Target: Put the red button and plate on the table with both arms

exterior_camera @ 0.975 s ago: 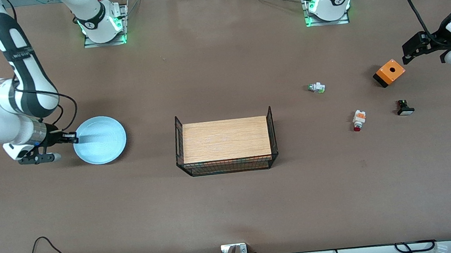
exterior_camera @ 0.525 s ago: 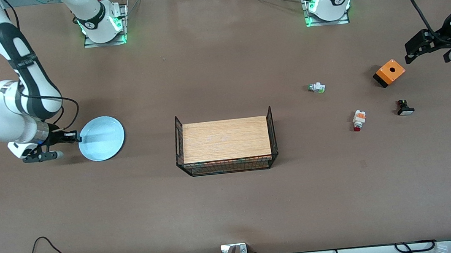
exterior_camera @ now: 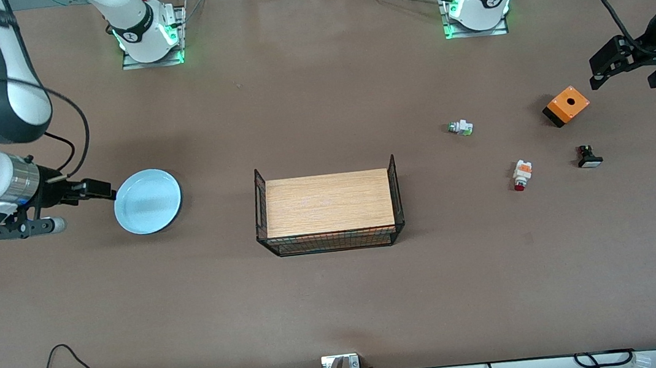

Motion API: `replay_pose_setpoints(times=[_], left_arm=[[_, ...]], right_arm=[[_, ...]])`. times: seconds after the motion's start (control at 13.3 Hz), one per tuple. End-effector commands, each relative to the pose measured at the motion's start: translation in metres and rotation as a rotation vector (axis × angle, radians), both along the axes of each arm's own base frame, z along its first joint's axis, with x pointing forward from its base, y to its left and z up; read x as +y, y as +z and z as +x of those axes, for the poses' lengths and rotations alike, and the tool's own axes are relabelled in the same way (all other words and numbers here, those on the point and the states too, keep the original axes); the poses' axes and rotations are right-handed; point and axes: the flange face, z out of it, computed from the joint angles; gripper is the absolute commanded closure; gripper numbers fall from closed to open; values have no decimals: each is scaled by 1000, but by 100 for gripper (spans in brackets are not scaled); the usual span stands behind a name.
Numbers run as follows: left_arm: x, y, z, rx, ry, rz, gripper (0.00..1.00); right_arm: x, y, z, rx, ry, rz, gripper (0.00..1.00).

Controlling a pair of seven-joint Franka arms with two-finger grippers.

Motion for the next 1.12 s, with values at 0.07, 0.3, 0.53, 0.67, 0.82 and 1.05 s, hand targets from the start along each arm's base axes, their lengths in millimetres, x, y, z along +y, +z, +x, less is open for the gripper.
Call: replay_pose_setpoints(times=[0.07,0.3,0.53,0.67,0.82,1.05], left_arm=[[6,5,-2,43,7,8,0],[4,4,-4,57,5,10,0],[4,5,-5,57,4,8,0],[2,4,-5,63,1,9,0],[2,3,-5,64,1,9,0],[2,3,-5,64,3,9,0]], right_arm=[[8,77,1,33,53,-98,0],[-34,126,-6,28,-18,-110,0],[-47,133,-25,-5,-47,-116,0],[-46,134,-39,-36,-45,-108,0],[-44,139,-39,-41,-50,-115,0],[-41,148,-33,-56,-40,-116,0]])
